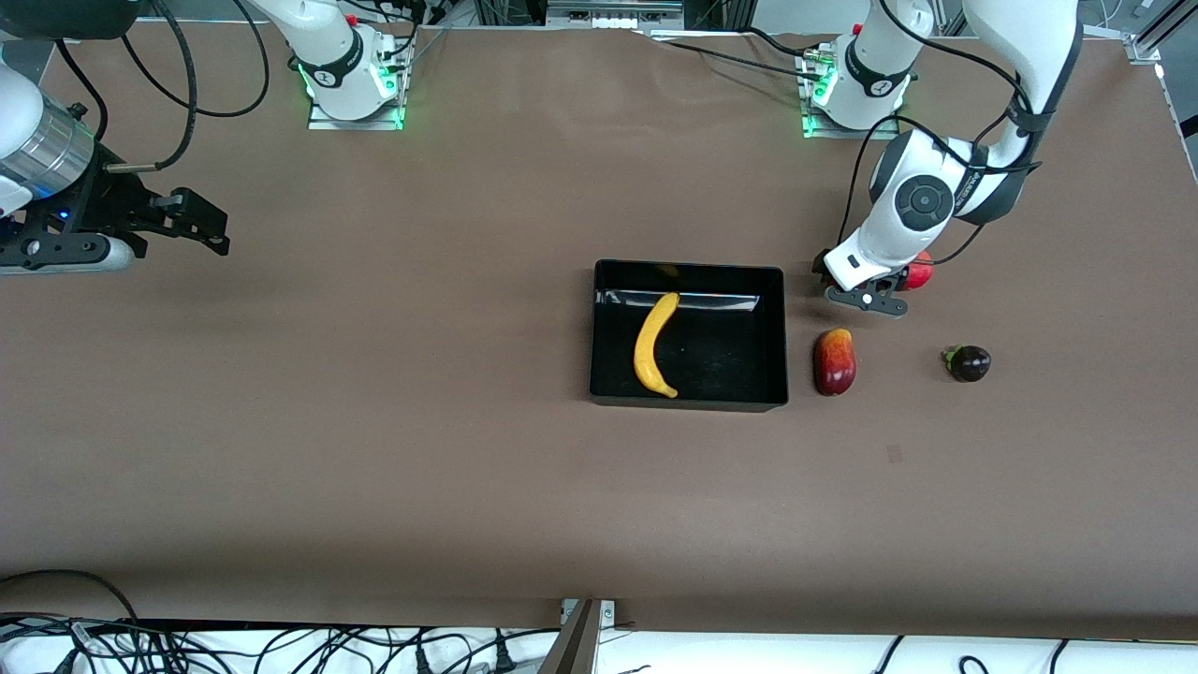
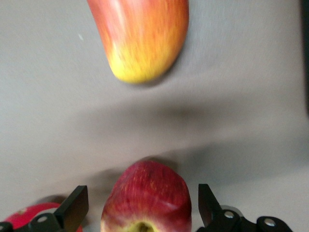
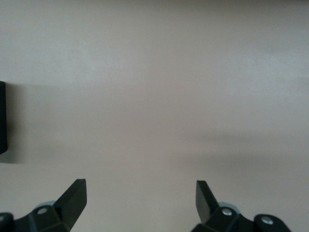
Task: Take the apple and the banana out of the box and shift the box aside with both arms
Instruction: 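Lower the apple onto the table and open the left gripper, then move the left gripper into the box and grasp the yellow banana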
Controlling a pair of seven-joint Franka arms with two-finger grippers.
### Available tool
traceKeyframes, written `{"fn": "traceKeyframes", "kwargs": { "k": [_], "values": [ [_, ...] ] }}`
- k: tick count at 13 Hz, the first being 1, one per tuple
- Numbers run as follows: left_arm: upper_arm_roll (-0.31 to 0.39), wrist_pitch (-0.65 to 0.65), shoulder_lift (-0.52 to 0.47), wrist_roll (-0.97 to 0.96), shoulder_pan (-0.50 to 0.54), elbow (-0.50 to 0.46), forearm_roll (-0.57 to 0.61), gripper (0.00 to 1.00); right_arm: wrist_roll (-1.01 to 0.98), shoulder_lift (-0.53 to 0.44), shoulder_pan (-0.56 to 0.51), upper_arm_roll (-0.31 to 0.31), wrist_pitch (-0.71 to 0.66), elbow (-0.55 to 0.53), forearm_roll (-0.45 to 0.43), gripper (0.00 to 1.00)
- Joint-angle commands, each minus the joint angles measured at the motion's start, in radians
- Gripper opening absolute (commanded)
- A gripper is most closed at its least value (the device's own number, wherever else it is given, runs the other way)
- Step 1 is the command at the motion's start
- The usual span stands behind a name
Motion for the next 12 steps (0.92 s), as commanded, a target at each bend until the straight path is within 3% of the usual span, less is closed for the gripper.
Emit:
{"fn": "traceKeyframes", "kwargs": {
  "k": [1, 3, 6, 8, 10, 12],
  "values": [
    [-0.036, -0.088, -0.084, 0.007, -0.004, 0.066, -0.025, 1.00, 0.011, 0.000, 0.002, 0.001, -0.002, 0.009, -0.008, 1.00],
    [-0.091, -0.302, -0.076, -0.046, -0.006, 0.253, -0.028, 1.00, 0.011, 0.000, 0.002, 0.001, -0.002, 0.007, -0.008, 1.00],
    [-0.209, -0.564, 0.047, -0.198, -0.011, 0.568, -0.049, 1.00, 0.011, 0.000, 0.002, 0.001, -0.002, 0.007, -0.008, 1.00],
    [-0.260, -0.567, 0.150, -0.273, -0.020, 0.686, -0.141, 1.00, 0.011, 0.000, 0.002, 0.001, -0.002, 0.007, -0.008, 1.00],
    [-0.264, -0.539, 0.271, -0.418, -0.108, 0.813, -0.169, 1.00, 0.011, 0.000, 0.002, 0.001, -0.002, 0.007, -0.008, 1.00],
    [-0.257, -0.396, 0.355, -0.513, -0.175, 0.828, -0.161, 1.00, 0.011, 0.000, 0.002, 0.001, -0.002, 0.007, -0.008, 1.00]
  ]
}}
